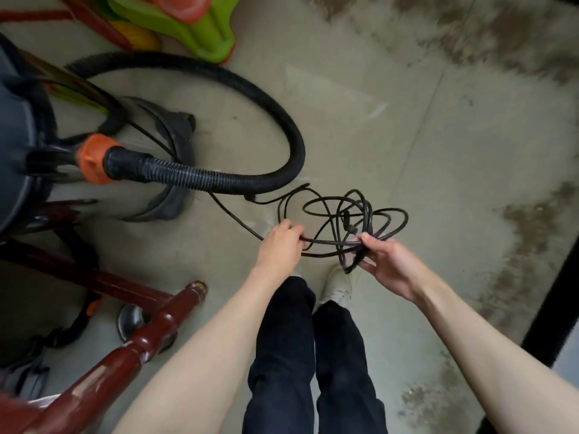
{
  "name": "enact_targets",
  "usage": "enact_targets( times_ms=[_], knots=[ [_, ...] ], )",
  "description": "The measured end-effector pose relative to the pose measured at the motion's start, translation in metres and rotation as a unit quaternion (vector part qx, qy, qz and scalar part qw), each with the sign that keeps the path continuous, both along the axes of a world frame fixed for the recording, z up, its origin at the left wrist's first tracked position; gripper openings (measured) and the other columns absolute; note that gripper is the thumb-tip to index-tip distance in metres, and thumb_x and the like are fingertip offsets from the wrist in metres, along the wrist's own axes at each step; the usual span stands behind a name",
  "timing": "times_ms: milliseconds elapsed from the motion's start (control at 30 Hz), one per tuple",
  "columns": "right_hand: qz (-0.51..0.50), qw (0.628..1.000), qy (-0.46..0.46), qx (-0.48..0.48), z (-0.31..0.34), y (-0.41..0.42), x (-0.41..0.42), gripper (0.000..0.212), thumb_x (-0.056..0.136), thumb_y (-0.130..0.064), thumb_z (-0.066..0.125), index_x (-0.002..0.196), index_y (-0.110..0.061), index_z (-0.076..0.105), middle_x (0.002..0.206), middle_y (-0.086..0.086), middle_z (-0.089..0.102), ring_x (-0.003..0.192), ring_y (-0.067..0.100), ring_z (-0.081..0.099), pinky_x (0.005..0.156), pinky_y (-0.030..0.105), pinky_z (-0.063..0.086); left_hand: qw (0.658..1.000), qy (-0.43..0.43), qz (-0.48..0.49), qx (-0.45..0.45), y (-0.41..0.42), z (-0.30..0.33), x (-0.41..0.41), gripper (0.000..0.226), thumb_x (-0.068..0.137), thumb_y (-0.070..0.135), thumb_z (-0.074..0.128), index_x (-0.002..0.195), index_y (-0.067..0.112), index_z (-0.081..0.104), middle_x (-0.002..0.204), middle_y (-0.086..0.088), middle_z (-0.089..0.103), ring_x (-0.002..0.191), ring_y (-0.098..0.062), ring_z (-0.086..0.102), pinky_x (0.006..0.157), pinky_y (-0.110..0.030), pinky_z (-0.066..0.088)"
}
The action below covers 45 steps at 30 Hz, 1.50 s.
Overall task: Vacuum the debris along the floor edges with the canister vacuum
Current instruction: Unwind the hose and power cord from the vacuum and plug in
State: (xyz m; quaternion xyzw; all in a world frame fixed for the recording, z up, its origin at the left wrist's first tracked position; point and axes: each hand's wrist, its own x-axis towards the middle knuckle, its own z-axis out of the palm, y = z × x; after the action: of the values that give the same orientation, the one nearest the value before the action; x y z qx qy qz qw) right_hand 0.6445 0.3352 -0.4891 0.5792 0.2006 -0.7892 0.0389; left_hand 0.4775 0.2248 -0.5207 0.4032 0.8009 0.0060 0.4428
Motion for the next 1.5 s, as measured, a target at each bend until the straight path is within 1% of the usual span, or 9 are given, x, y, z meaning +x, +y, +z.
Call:
enact_targets(
  times_ms=[167, 333, 500, 633, 833, 1033, 1267, 1400, 1500],
  knots=[
    [0.0, 0.997, -0.065, 0.041, 0.03, 0.003, 0.017, 0.023, 0.101, -0.024, 0.049, 0.096, -0.009, 0.066, 0.091, 0.0, 0.071, 0.09, 0.011, 0.062, 0.082, 0.026, 0.048, 0.986, 0.037, 0.088, 0.134, 0.012, 0.061, 0.01, 0.016, 0.094, 0.011, 0.053, 0.105, 0.004, 0.064, 0.112, -0.007, 0.053, 0.1, -0.024, 0.053, 0.083, -0.03, 0.041],
    [0.039, 0.979, -0.16, 0.123, 0.081, 0.012, 0.032, 0.02, 0.102, -0.026, 0.048, 0.102, -0.012, 0.061, 0.102, 0.005, 0.059, 0.087, 0.013, 0.053, 0.089, 0.033, 0.048, 0.942, 0.044, -0.06, 0.329, 0.039, 0.137, 0.032, 0.009, 0.075, -0.002, 0.072, 0.082, 0.002, 0.068, 0.089, -0.01, 0.058, 0.086, -0.024, 0.048, 0.066, -0.036, 0.05],
    [0.021, 0.966, -0.105, 0.236, 0.166, 0.03, 0.047, 0.033, 0.103, -0.023, 0.045, 0.081, -0.017, 0.069, 0.086, 0.0, 0.069, 0.083, 0.013, 0.061, 0.079, 0.023, 0.047, 0.907, 0.019, -0.193, 0.374, 0.067, 0.215, 0.067, 0.008, 0.078, 0.0, 0.061, 0.078, 0.004, 0.068, 0.086, -0.008, 0.058, 0.081, -0.023, 0.043, 0.051, -0.04, 0.05],
    [0.026, 0.991, -0.016, 0.132, 0.224, 0.041, 0.054, 0.045, 0.105, -0.033, 0.038, 0.083, -0.01, 0.069, 0.07, 0.0, 0.072, 0.074, 0.015, 0.063, 0.072, 0.023, 0.049, 0.877, 0.007, -0.245, 0.412, 0.066, 0.271, 0.078, 0.026, 0.081, 0.005, 0.045, 0.079, 0.006, 0.071, 0.09, -0.007, 0.062, 0.088, -0.02, 0.043, 0.052, -0.039, 0.051],
    [-0.037, 0.996, 0.073, 0.02, 0.276, 0.059, 0.039, 0.043, 0.106, -0.036, 0.034, 0.091, -0.009, 0.064, 0.064, -0.003, 0.071, 0.067, 0.01, 0.061, 0.068, 0.023, 0.041, 0.847, 0.005, -0.317, 0.427, 0.055, 0.329, 0.084, 0.018, 0.072, -0.006, 0.07, 0.08, 0.01, 0.072, 0.094, -0.004, 0.064, 0.098, -0.018, 0.044, 0.078, -0.03, 0.049],
    [-0.105, 0.982, 0.04, 0.15, 0.313, 0.067, 0.027, 0.025, 0.105, -0.015, 0.038, 0.086, -0.013, 0.054, 0.072, 0.002, 0.059, 0.056, 0.01, 0.04, 0.049, 0.016, 0.031, 0.866, 0.047, -0.312, 0.388, 0.044, 0.346, 0.079, 0.023, 0.074, -0.007, 0.068, 0.085, 0.012, 0.073, 0.094, 0.0, 0.065, 0.089, -0.018, 0.055, 0.064, -0.032, 0.053],
    [0.115, 0.913, 0.05, 0.389, 0.369, 0.057, 0.068, 0.02, 0.099, -0.016, 0.052, 0.08, -0.018, 0.061, 0.077, -0.005, 0.068, 0.068, -0.006, 0.055, 0.061, 0.004, 0.037, 0.939, -0.12, 0.238, 0.215, 0.078, 0.395, 0.073, 0.022, 0.1, 0.016, 0.042, 0.107, 0.016, 0.062, 0.106, -0.002, 0.067, 0.104, -0.018, 0.061, 0.096, -0.033, 0.046],
    [0.256, 0.862, 0.097, 0.428, 0.399, 0.045, 0.079, 0.022, 0.097, -0.014, 0.055, 0.081, -0.009, 0.069, 0.064, -0.016, 0.065, 0.064, -0.003, 0.052, 0.069, 0.012, 0.038, 0.895, -0.353, 0.257, 0.088, 0.126, 0.434, 0.082, 0.045, 0.104, 0.04, 0.026, 0.114, 0.008, 0.055, 0.106, -0.007, 0.067, 0.098, -0.02, 0.063, 0.092, -0.03, 0.048],
    [0.314, 0.845, 0.082, 0.424, 0.411, 0.043, 0.087, 0.023, 0.096, -0.019, 0.057, 0.09, -0.005, 0.075, 0.069, -0.019, 0.067, 0.065, -0.006, 0.055, 0.067, 0.01, 0.037, 0.864, -0.413, 0.263, 0.115, 0.151, 0.462, 0.099, 0.037, 0.104, 0.037, 0.032, 0.092, 0.011, 0.057, 0.067, 0.002, 0.058, 0.061, -0.013, 0.056, 0.062, -0.021, 0.047]
  ],
)
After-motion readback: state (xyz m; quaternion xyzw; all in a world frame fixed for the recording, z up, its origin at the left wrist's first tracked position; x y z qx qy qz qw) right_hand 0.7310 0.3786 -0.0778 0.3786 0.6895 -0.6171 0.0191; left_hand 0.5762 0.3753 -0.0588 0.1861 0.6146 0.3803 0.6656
